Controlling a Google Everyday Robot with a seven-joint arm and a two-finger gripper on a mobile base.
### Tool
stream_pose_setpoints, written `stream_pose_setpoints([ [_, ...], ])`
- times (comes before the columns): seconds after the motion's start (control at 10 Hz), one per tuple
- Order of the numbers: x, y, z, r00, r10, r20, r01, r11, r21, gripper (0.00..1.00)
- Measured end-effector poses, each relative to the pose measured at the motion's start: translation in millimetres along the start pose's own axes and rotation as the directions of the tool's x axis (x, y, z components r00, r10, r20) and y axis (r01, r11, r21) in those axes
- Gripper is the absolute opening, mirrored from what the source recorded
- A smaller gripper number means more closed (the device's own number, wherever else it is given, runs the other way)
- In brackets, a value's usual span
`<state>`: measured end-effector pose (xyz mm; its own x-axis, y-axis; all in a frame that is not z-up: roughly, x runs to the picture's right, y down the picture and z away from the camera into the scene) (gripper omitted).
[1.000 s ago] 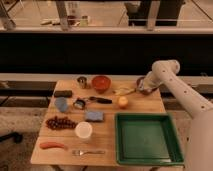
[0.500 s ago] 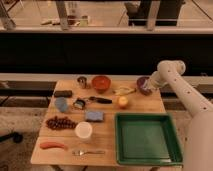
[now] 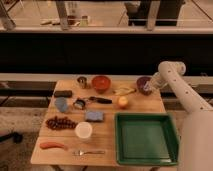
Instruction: Wipe purple bowl with towel
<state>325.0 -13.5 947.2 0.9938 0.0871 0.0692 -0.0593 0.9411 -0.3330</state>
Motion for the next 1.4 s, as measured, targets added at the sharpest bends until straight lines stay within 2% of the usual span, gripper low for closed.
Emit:
stream_pose_setpoints([
  [0.3,-2.3,-6.8,4.3,1.000,-0.012,-0.006,0.012,1.000,-0.003,0.02],
  [0.6,-5.6,-17.9,4.9,1.000,-0.026,-0.014,0.027,1.000,0.009,0.02],
  [1.4,2.8,-36.9,18.7,0.997,-0.036,-0.064,0.038,0.999,0.021,0.02],
])
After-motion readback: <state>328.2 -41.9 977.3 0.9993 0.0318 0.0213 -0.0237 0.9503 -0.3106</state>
